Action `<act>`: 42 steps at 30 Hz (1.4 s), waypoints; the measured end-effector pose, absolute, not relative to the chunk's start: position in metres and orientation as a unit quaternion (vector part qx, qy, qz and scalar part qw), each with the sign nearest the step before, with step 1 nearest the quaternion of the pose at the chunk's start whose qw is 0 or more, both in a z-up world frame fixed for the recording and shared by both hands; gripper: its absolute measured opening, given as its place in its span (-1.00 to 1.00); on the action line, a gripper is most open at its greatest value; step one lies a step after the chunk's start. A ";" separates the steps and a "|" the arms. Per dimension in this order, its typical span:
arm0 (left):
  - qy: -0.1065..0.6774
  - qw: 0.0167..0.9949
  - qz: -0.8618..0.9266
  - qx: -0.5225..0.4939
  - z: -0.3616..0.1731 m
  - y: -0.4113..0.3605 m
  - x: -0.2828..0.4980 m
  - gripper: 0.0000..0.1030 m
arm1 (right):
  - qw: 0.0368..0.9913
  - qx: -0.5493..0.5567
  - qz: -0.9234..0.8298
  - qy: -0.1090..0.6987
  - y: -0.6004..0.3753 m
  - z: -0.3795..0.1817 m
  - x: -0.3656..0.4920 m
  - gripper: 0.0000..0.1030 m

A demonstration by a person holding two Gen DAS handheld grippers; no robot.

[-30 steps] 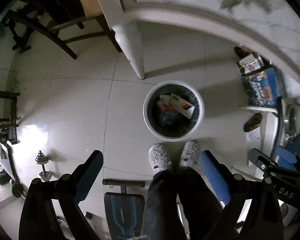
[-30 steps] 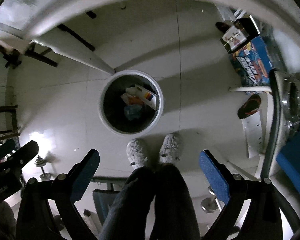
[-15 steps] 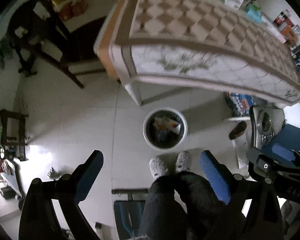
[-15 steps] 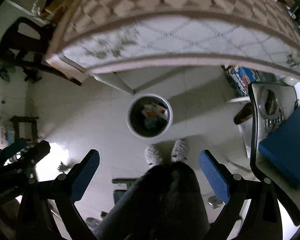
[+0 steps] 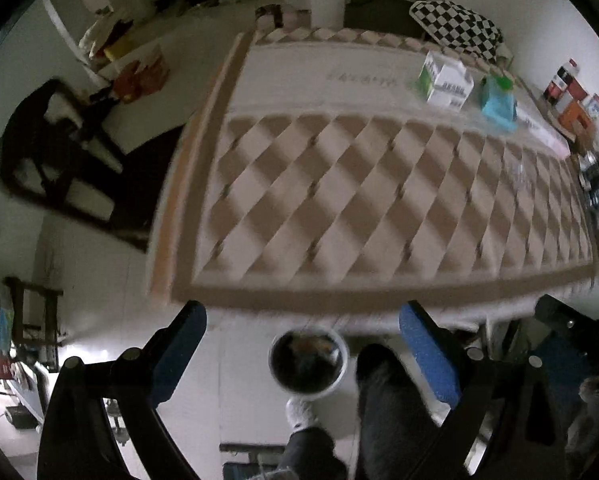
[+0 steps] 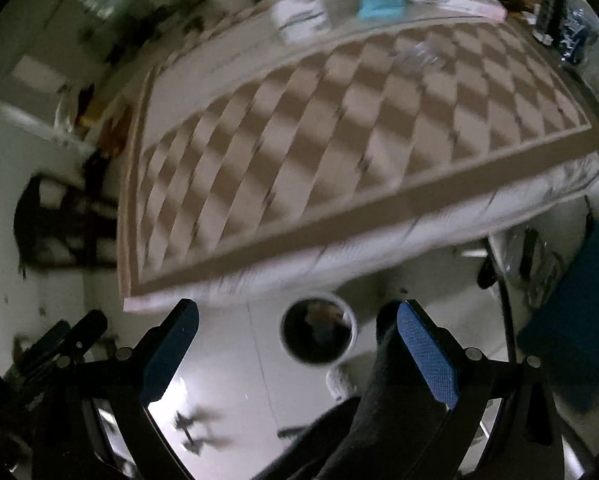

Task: Collect trash
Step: 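Raise both tools back toward the table, then grasp the white box with left tool while right grasps the blue-green snack bag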

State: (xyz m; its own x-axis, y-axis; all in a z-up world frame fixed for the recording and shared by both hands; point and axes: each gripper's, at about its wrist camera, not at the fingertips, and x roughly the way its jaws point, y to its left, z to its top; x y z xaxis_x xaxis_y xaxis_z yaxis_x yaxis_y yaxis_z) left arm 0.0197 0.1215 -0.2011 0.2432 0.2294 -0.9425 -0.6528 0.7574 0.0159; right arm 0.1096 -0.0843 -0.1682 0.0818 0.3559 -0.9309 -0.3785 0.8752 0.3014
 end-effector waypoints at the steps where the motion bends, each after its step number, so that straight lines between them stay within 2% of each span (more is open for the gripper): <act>1: 0.543 0.764 0.288 -0.197 -0.201 0.126 0.046 0.92 | 0.738 -0.001 0.238 0.632 -0.086 -0.168 0.136 0.95; 10: 0.564 0.743 0.250 -0.260 -0.209 0.174 0.284 0.92 | 0.736 0.047 0.156 0.658 -0.082 -0.190 0.403 0.95; 15: 0.593 0.728 0.211 -0.273 -0.237 0.188 0.383 0.92 | 0.730 0.038 0.143 0.667 -0.053 -0.204 0.516 0.95; 19: 0.634 0.702 0.192 -0.262 -0.272 0.191 0.437 0.92 | 0.719 0.039 0.140 0.680 -0.034 -0.221 0.576 0.95; 26: 0.674 0.662 0.203 -0.260 -0.319 0.196 0.470 0.88 | 0.704 0.038 0.147 0.694 0.000 -0.248 0.619 0.95; 28: 0.664 0.666 0.206 -0.270 -0.320 0.199 0.467 0.42 | 0.701 0.041 0.151 0.695 0.008 -0.254 0.624 0.95; 42: 0.644 0.681 0.247 -0.247 -0.308 0.230 0.425 0.42 | 0.701 0.005 0.135 0.700 0.075 -0.295 0.638 0.92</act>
State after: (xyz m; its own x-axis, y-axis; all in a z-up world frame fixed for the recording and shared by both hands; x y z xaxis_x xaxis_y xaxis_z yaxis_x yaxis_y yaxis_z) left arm 0.4251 0.2300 -0.3082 0.0487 0.0186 -0.9986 -0.6542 0.7561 -0.0179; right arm 0.6376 0.0751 -0.2948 -0.0177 0.1966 -0.9803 -0.1825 0.9634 0.1965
